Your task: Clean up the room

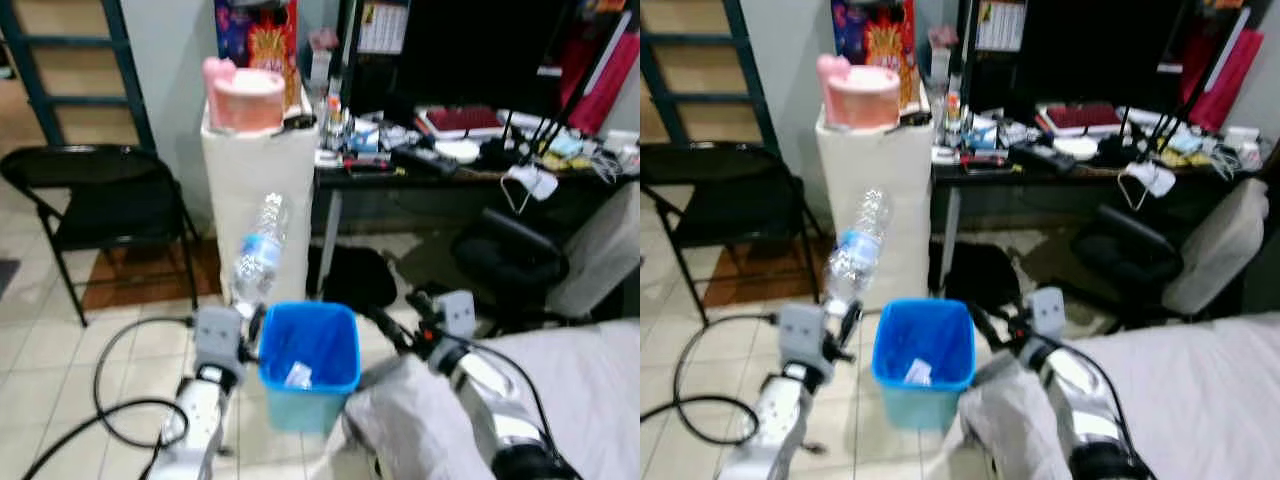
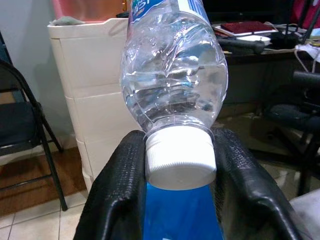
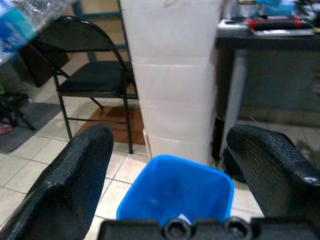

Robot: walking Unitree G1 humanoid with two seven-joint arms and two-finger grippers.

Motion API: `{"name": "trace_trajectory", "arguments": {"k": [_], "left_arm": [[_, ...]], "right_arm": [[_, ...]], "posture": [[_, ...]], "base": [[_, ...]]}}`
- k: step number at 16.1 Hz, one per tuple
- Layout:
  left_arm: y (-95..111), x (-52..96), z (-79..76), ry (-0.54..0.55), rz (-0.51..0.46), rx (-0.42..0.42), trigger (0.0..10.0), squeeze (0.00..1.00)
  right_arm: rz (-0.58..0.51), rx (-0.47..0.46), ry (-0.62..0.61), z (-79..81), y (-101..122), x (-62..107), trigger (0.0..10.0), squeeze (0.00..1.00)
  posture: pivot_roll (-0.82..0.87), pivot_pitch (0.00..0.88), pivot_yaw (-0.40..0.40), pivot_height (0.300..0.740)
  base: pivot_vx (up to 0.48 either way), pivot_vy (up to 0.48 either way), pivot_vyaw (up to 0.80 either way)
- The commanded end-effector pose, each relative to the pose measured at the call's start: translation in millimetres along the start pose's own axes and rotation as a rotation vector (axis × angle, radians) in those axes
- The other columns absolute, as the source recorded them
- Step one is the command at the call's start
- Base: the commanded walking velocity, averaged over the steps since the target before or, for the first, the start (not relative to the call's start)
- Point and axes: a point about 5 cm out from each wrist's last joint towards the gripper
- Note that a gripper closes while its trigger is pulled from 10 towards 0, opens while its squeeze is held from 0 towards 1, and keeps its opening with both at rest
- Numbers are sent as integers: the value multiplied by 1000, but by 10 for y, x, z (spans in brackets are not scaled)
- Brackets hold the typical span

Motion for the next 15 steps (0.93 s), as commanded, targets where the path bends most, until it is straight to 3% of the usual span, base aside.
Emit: {"name": "trace_trajectory", "arguments": {"k": [1, 4, 10, 13, 15], "left_arm": [[32, -9, 170, 59, -22, -16, 10000, 0], [26, -21, 185, 54, -20, -20, 10000, 0], [-3, -60, 175, 28, -5, -8, 10000, 0], [-37, -82, 124, -7, 15, 18, 10000, 0], [-63, -111, -28, -119, 18, 16, 10000, 0]], "right_arm": [[49, -18, 132, 174, -19, -81, 10000, 0], [100, -16, 193, 210, -61, -62, 10000, 0], [120, 2, 183, 146, -34, -25, 10000, 0], [126, 20, 162, 98, -26, -4, 10000, 0], [140, 36, 162, 79, -27, 29, 10000, 0]], "posture": [[145, 6, -84, 740], [145, 4, -85, 740], [135, 2, -82, 740], [128, 3, -82, 740], [114, 8, -82, 740]], "base": [[454, 0, 0], [454, 0, 0], [454, 0, 0], [454, 0, 0], [454, 0, 0]]}}
Point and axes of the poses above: a point about 5 cm out from each wrist's last joint towards the gripper, its own x axis pointing back from the gripper into the wrist, its own y axis along the axis of the wrist's last joint, z = x × y, and after that the axes turned 15 degrees about -x, right-handed
